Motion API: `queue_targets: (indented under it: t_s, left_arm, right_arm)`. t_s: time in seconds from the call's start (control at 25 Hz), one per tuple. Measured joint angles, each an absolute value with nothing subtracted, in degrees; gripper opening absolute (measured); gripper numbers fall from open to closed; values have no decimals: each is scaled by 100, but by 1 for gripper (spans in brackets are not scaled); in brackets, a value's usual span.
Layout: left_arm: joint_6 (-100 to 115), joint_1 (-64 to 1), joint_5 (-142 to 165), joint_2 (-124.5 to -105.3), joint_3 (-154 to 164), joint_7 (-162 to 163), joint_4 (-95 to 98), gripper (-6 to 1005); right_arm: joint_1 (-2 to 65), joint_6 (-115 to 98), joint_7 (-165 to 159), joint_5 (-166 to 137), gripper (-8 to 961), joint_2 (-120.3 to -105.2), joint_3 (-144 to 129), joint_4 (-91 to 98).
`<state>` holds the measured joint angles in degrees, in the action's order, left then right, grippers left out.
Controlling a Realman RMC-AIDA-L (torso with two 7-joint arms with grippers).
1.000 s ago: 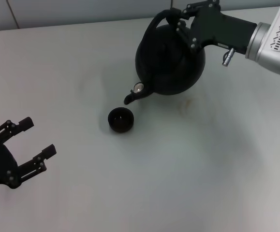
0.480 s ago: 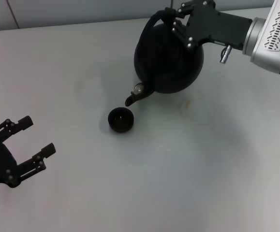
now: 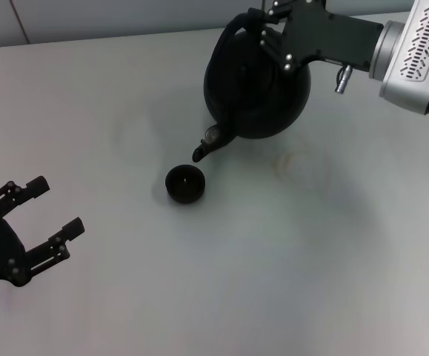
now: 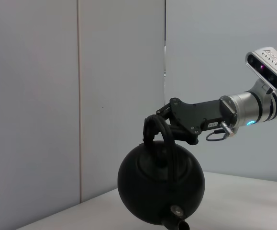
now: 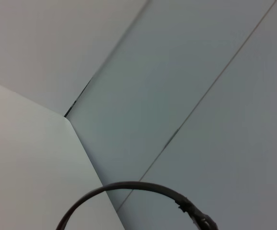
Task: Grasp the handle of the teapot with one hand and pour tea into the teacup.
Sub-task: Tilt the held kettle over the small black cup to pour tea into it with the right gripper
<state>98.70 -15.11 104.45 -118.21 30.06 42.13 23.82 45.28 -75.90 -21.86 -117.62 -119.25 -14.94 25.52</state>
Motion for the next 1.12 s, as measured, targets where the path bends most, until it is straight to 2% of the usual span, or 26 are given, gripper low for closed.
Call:
queue_targets:
  t_s: [1.12]
  left_arm:
    - [9867,-1512,10423,-11819,2954,4219,2320,793]
  right_arm:
    - [4513,-7532,-1908,-11324,78,-11953,-2152,2526]
